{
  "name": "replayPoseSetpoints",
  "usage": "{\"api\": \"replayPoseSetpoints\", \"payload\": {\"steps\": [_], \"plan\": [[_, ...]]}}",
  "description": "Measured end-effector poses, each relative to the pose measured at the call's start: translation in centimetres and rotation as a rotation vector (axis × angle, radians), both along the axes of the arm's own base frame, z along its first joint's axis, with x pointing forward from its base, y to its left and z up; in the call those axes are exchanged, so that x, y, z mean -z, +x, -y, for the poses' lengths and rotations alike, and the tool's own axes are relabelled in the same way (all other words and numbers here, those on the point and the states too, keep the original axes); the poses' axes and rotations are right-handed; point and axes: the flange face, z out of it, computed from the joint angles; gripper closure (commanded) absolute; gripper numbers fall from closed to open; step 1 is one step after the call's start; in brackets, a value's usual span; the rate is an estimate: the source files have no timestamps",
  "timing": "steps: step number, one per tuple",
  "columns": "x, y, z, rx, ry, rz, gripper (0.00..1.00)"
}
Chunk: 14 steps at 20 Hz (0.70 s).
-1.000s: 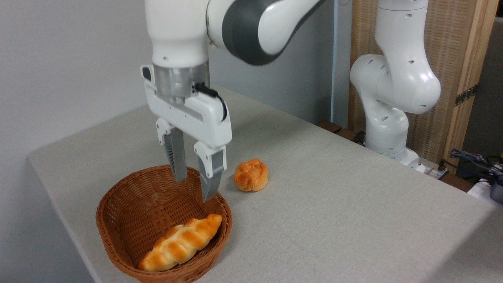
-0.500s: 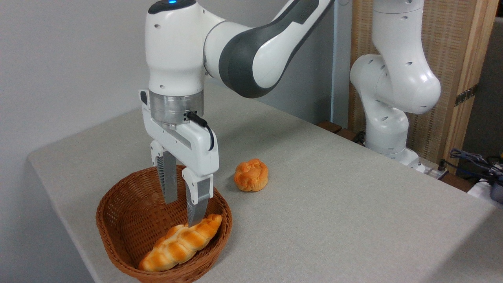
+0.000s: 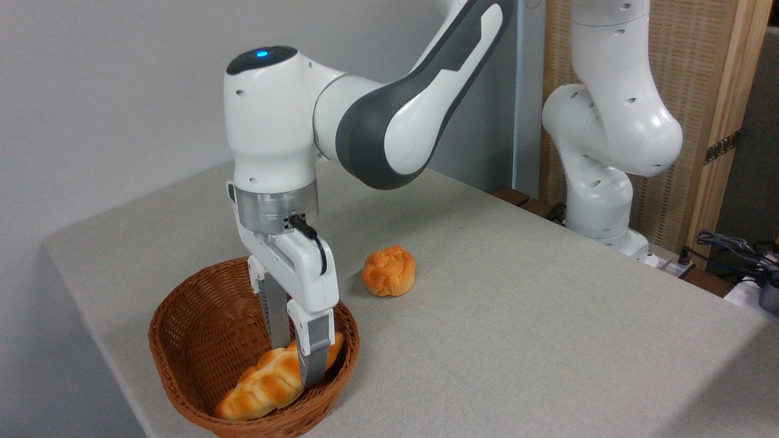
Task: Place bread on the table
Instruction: 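Close the gripper on the braided bread roll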
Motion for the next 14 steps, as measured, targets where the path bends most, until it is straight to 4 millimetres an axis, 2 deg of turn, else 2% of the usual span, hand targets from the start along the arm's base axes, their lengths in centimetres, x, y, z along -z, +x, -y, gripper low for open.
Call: {"api": "replayPoseSetpoints", "payload": {"steps": [2, 7, 14], "plan": [[0.57, 0.15, 0.01, 0.003, 0.005, -0.005, 0.02], [0.83, 0.29, 0.02, 0.019, 0.027, -0.001, 0.51], [0.83, 0.29, 0.03, 0.019, 0.027, -0.001, 0.57]]}}
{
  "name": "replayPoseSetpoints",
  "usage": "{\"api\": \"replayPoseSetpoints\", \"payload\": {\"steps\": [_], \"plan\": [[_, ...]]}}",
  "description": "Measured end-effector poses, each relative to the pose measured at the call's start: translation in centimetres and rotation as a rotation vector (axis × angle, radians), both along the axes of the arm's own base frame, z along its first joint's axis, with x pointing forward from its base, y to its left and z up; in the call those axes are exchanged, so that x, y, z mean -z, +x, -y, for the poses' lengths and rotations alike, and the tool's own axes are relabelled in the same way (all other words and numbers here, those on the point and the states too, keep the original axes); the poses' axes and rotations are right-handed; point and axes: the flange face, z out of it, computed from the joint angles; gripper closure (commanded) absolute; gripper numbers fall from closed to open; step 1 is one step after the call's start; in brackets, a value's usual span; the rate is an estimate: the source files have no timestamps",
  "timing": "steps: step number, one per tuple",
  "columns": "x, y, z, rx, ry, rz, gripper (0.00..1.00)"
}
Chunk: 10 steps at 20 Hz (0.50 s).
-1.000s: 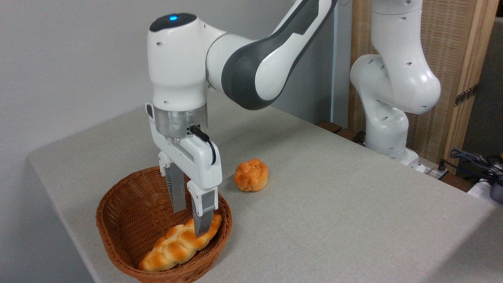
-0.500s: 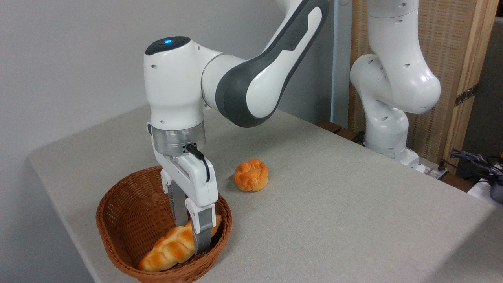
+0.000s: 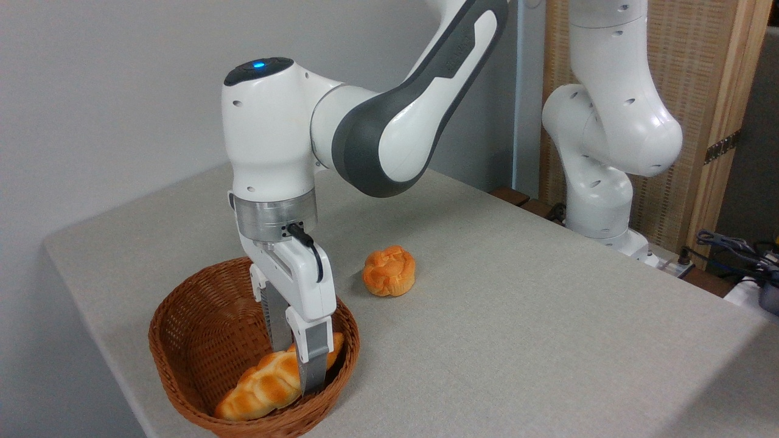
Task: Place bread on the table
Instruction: 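Close the gripper on the braided bread roll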
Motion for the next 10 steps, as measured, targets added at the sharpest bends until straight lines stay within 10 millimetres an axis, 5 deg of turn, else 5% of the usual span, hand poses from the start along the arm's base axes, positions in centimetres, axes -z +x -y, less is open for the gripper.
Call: {"api": "replayPoseSetpoints", "payload": {"steps": [10], "plan": [[-0.04, 0.02, 0.06, 0.001, 0.0, 0.001, 0.56]]}}
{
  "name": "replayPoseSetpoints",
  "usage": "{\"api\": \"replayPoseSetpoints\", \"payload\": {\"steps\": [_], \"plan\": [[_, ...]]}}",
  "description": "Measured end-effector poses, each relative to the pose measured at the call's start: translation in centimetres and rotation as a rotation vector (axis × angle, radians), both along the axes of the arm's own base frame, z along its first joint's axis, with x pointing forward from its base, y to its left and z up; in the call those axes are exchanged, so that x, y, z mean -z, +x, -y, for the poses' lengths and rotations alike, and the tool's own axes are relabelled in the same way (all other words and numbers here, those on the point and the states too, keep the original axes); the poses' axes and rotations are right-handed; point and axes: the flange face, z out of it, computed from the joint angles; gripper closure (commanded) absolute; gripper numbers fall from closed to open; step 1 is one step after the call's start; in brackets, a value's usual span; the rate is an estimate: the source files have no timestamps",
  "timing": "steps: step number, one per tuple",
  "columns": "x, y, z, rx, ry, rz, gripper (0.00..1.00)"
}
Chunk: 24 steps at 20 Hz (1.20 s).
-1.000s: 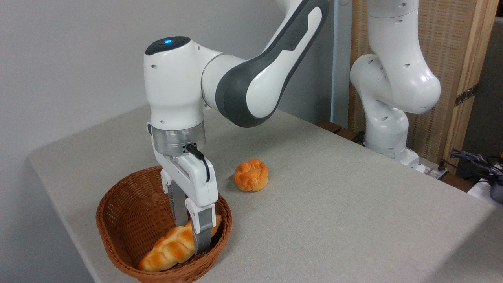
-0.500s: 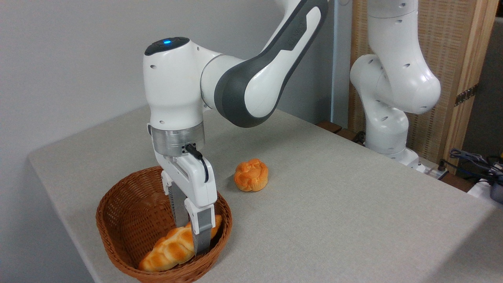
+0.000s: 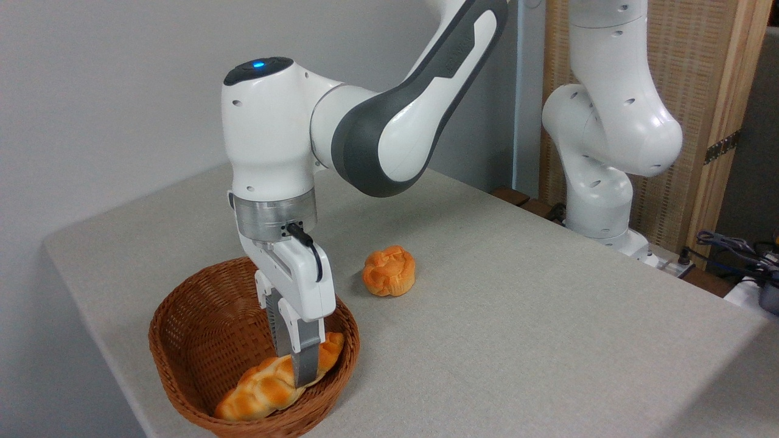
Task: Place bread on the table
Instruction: 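Close the gripper on the braided bread roll, then lift the braided bread out of the basket toward the orange bun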
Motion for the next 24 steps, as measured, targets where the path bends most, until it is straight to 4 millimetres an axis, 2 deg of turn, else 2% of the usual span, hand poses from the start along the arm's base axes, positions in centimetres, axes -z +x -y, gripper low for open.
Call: {"api": "replayPoseSetpoints", "payload": {"steps": [5, 8, 10, 15, 20, 22, 24], "plan": [[-0.7, 0.1, 0.0, -0.025, -0.039, 0.012, 0.56], [-2.2, 0.1, -1.0, -0.088, -0.118, 0.037, 0.56], [-4.3, -0.1, -2.3, -0.146, -0.19, 0.073, 0.56], [-9.0, -1.5, -3.7, -0.206, -0.296, 0.139, 0.56], [-12.0, -4.9, -4.8, -0.194, -0.33, 0.038, 0.57], [-12.9, -7.1, -6.0, -0.157, -0.335, -0.004, 0.57], [-12.9, -10.1, -7.7, -0.109, -0.34, -0.03, 0.57]]}}
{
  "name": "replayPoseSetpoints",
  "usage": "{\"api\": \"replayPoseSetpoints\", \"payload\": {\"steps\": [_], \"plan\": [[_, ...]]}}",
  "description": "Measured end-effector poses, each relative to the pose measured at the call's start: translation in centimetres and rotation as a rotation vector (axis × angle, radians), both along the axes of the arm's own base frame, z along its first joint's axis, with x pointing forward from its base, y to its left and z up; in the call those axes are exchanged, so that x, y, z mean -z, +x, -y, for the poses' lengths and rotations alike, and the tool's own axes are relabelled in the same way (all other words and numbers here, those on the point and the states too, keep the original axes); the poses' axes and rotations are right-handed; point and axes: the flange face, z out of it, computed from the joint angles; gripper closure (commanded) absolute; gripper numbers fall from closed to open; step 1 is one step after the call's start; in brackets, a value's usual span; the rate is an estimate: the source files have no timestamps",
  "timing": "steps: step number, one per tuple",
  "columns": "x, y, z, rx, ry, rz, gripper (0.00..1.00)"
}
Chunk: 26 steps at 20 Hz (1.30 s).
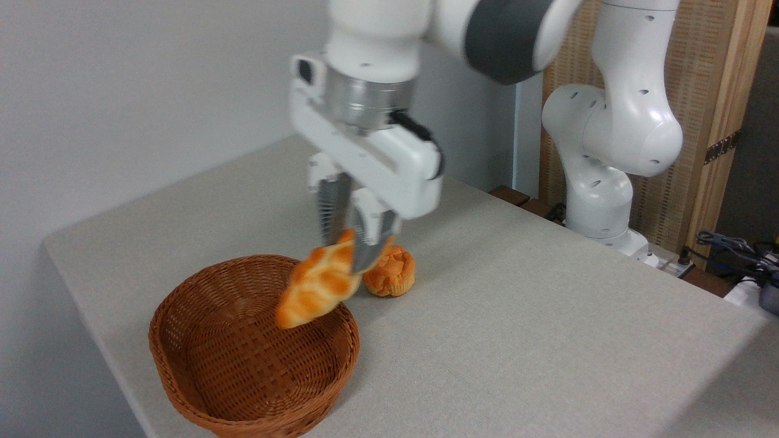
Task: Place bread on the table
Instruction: 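Lift the braided bread out of the basket toward the orange bun, then lower the braided bread onto the table beside the orange bun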
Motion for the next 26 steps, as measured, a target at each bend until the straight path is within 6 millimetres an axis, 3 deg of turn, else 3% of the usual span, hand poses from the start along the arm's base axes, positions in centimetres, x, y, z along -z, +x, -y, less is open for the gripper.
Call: {"api": "replayPoseSetpoints", "payload": {"steps": [3, 6, 7, 9, 13, 26], "plan": [[1.8, -4.5, -1.2, 0.086, 0.017, -0.062, 0.56], [4.9, -7.1, -1.0, 0.157, 0.079, -0.18, 0.52], [5.9, -7.5, -0.7, 0.168, 0.086, -0.204, 0.46], [7.4, -8.0, -0.2, 0.184, 0.088, -0.238, 0.25], [8.1, -8.1, 0.3, 0.195, 0.088, -0.252, 0.01], [8.1, -8.2, -0.5, 0.289, 0.129, -0.237, 0.0]]}}
